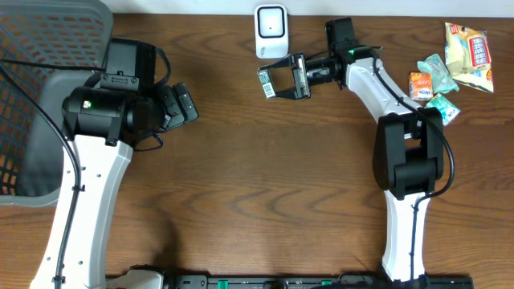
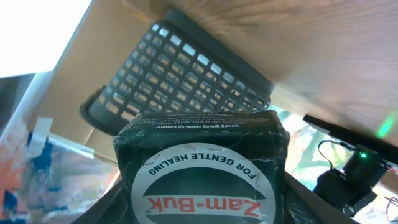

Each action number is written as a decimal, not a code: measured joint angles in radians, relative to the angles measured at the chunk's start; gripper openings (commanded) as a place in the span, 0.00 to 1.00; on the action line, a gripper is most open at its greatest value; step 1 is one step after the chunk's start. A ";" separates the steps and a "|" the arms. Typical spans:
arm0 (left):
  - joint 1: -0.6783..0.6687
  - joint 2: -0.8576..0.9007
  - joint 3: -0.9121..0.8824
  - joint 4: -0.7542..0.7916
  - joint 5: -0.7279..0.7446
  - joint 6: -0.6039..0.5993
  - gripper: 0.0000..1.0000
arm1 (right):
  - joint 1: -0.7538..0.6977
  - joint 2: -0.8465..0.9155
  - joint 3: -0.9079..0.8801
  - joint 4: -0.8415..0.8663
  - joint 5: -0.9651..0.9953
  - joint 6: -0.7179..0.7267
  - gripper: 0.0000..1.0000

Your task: Scan the item barcode

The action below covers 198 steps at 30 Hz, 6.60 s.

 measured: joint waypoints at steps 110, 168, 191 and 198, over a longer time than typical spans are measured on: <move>0.000 0.000 0.000 0.000 0.000 0.000 0.98 | -0.420 -0.109 0.162 -0.227 1.578 -1.146 0.99; 0.000 0.000 0.000 0.000 0.000 0.000 0.97 | -0.008 -1.542 -0.734 -0.541 1.236 -1.141 0.99; 0.000 0.000 0.000 0.000 0.000 0.000 0.98 | -0.008 -1.542 -0.734 -0.541 1.236 -1.141 0.99; 0.000 0.000 0.000 0.000 0.000 0.000 0.98 | -0.008 -1.542 -0.734 -0.541 1.236 -1.141 0.99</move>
